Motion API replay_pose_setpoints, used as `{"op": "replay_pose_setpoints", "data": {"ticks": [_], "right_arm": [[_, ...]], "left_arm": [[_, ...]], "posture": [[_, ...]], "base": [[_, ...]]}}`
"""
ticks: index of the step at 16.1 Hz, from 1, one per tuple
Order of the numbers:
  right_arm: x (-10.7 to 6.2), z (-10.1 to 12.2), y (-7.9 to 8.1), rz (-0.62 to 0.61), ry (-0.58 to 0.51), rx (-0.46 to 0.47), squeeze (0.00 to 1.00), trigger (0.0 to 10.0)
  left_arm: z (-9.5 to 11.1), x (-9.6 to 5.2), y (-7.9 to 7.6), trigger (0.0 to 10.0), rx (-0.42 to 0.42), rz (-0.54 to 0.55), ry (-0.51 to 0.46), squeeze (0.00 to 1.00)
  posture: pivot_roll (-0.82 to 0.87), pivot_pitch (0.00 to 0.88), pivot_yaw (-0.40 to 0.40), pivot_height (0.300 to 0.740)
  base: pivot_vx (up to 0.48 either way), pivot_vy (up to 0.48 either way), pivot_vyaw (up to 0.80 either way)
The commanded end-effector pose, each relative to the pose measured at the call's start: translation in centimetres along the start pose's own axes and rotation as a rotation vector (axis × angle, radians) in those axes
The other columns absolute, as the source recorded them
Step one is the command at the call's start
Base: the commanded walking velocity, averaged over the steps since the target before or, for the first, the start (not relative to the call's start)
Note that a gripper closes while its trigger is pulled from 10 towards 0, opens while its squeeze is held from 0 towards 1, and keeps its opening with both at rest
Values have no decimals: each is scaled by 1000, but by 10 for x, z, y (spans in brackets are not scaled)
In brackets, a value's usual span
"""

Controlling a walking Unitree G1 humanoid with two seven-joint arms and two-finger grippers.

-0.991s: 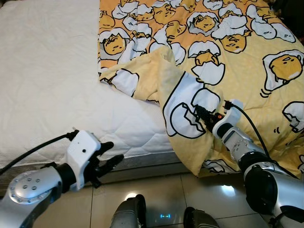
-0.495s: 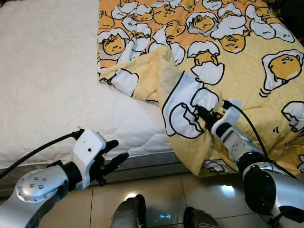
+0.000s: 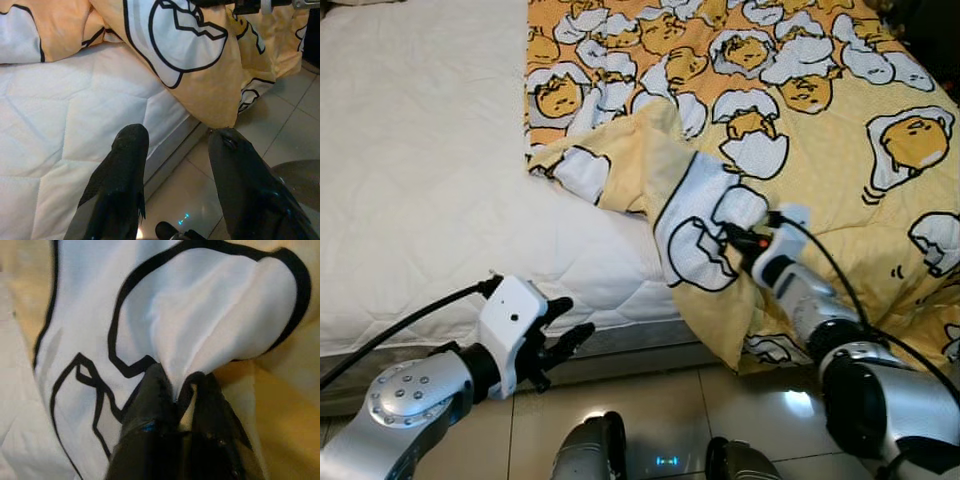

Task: Clean up the room

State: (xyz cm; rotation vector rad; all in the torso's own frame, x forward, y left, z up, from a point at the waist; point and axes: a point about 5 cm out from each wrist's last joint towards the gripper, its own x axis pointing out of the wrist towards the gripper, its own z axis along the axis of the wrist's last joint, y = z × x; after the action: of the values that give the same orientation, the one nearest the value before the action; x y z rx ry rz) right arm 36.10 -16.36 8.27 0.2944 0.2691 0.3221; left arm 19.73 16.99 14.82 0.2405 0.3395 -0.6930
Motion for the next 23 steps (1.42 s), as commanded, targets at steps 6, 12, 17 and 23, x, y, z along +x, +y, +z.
{"op": "replay_pose_setpoints", "data": {"ticks": [6, 12, 17, 23], "right_arm": [[6, -22, 58, 407, 17, -102, 0, 0], [-24, -72, 147, 1080, 206, -189, 0, 0], [-74, -68, 164, 1512, 432, -129, 0, 0], [-71, -98, 122, 1130, 583, -391, 1000, 10000]], "left_arm": [[-4, 3, 8, 10000, -21, 29, -11, 0], [-8, -11, 35, 10000, -5, 157, -9, 0], [-9, -16, 45, 10000, -7, 198, -14, 0], [-10, -2, 37, 10000, -9, 155, -19, 0]], "posture": [[109, 86, 73, 740], [119, 63, 62, 740], [108, 50, 61, 740], [83, 49, 75, 740]], "base": [[0, 0, 0], [0, 0, 0], [0, 0, 0], [0, 0, 0]]}}
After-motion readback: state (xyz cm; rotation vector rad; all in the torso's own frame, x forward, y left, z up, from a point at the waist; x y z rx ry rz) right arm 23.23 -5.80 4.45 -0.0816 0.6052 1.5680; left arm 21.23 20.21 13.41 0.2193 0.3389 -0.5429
